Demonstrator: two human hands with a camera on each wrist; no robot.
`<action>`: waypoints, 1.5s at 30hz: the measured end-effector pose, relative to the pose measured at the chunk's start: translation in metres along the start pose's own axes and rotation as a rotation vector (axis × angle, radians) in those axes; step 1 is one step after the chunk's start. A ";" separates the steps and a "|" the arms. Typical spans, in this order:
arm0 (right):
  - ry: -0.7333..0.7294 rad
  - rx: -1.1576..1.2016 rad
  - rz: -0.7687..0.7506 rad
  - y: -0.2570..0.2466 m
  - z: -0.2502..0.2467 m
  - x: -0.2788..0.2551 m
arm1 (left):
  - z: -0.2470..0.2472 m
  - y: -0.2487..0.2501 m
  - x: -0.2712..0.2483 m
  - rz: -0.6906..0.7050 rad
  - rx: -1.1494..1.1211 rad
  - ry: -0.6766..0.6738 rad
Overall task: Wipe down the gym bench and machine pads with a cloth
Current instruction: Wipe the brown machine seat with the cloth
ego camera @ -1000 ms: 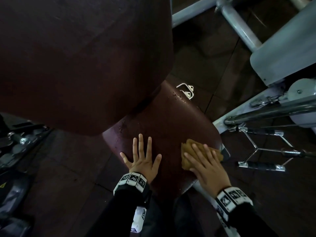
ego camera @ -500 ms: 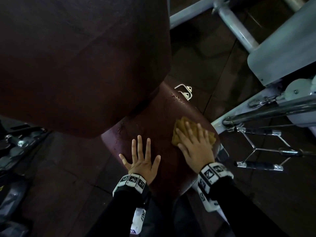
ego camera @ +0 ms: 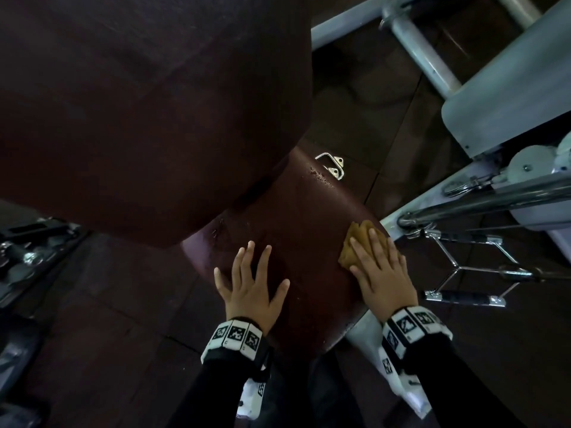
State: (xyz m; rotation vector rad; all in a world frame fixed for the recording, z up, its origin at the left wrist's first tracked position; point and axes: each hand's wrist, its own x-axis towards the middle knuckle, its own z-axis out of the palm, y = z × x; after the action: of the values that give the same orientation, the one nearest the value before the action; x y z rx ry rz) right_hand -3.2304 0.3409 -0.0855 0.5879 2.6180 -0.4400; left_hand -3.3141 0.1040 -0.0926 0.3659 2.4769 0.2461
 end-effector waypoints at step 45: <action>0.062 -0.107 -0.383 -0.125 -0.019 0.126 | -0.029 -0.024 0.032 -0.023 -0.068 -0.269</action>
State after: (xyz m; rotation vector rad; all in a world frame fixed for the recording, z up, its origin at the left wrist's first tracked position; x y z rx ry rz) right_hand -3.3984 0.2830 -0.1016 0.0629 2.7967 -0.3954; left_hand -3.3614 0.0890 -0.0930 0.3187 2.2017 0.2537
